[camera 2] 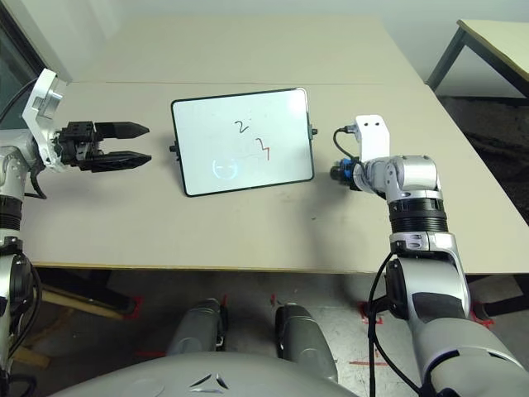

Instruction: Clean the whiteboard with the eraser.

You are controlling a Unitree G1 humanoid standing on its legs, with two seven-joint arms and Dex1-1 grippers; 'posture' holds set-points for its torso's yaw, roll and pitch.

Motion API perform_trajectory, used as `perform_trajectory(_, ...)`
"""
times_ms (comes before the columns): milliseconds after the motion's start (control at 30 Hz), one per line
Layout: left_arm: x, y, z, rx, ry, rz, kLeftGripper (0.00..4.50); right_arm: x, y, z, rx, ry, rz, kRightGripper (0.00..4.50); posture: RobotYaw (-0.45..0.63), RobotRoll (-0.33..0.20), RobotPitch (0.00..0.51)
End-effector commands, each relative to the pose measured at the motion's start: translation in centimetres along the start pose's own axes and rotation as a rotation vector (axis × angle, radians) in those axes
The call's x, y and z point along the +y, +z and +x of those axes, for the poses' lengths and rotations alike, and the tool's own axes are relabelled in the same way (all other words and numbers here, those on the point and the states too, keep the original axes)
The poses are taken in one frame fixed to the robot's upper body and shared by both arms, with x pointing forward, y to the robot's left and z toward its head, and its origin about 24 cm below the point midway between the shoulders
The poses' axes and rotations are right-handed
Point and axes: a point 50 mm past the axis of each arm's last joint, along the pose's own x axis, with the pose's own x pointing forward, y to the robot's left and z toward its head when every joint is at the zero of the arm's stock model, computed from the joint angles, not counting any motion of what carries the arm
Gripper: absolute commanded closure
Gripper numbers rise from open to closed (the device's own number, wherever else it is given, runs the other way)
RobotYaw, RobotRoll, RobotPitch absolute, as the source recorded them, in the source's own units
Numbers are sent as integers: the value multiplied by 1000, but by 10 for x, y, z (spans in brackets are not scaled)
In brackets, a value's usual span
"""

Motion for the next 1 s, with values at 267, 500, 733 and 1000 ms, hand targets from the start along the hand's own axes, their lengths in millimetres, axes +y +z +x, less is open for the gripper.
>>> perform_trajectory(267,1,2,5,-5,-16,13,0,28,7,-39,-127,145,-681,4132,235,0,29)
perform_trajectory(500,3,3,9,-5,-23,20,0,60,16,-52,-319,168,-1143,4132,225,0,23)
perform_trajectory(733,4,5,12,-9,-24,29,0,79,25,-41,-346,138,-1380,4132,231,0,20)
perform_trajectory(1000,3,4,12,-13,-15,34,0,91,22,-28,-301,149,-1509,4132,240,0,21)
